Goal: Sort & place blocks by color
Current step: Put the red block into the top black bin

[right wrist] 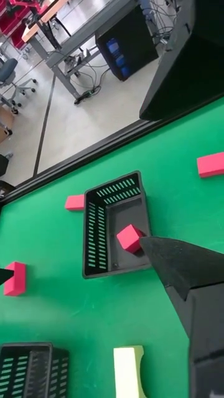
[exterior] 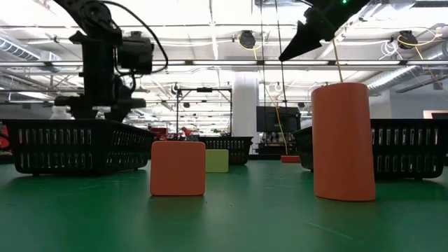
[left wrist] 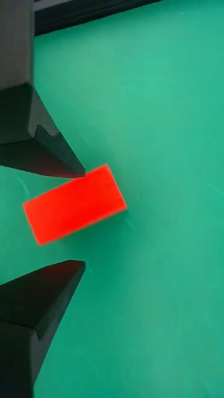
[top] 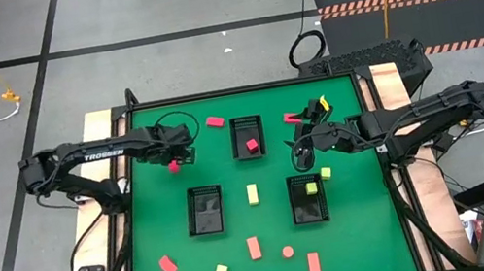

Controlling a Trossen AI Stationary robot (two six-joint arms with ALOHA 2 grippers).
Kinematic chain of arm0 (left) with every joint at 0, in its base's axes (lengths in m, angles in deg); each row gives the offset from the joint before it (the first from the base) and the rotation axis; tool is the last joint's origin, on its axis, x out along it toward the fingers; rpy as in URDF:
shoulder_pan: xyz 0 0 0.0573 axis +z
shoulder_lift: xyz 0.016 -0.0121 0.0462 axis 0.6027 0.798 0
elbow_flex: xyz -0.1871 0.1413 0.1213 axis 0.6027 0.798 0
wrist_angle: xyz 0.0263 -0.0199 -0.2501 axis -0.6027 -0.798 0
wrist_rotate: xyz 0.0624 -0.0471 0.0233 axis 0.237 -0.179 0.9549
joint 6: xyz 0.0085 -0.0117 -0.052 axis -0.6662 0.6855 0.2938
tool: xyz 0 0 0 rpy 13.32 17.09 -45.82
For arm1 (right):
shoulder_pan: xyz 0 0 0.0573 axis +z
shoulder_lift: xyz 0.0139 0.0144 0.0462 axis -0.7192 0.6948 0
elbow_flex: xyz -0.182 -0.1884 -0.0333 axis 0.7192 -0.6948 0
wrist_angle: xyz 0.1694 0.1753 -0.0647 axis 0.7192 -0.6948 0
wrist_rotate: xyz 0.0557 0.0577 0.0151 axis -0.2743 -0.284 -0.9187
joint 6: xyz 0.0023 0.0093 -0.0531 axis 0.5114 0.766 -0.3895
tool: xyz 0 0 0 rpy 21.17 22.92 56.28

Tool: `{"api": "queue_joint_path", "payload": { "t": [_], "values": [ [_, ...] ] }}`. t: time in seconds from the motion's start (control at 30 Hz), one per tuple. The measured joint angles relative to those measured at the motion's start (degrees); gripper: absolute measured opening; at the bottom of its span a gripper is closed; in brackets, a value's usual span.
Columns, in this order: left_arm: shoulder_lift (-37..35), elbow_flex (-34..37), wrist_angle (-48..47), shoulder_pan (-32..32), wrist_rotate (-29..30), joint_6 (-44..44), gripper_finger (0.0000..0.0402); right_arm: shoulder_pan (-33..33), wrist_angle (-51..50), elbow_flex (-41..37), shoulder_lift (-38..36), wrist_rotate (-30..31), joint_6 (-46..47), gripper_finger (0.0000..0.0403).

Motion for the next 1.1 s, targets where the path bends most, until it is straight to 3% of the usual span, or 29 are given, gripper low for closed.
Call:
{"api": "queue_joint_path", "payload": {
  "t": [0.27,0.57,0.67,0.8,1.1],
  "values": [
    [6.5,0.2,0.6,0.0,0.6,-0.1,0.0232,0.0,-0.1,0.0,0.0,0.0,0.0,0.0313],
    [10.8,-0.1,4.7,0.0,0.9,-6.1,0.0229,0.0,-0.1,0.0,0.0,0.0,-0.1,0.0313],
    [10.8,-0.1,4.7,0.0,0.7,-7.4,0.02,-0.2,-0.1,0.0,0.0,0.0,-0.2,0.0313],
    [10.5,-0.3,4.6,0.1,0.7,-10.3,0.0131,-0.7,-0.1,0.0,0.0,0.0,-0.3,0.0313],
    [10.5,-7.6,4.6,0.7,0.7,-20.3,0.0132,-1.0,-0.1,0.0,0.0,0.0,-0.3,0.0313]
  ]
}}
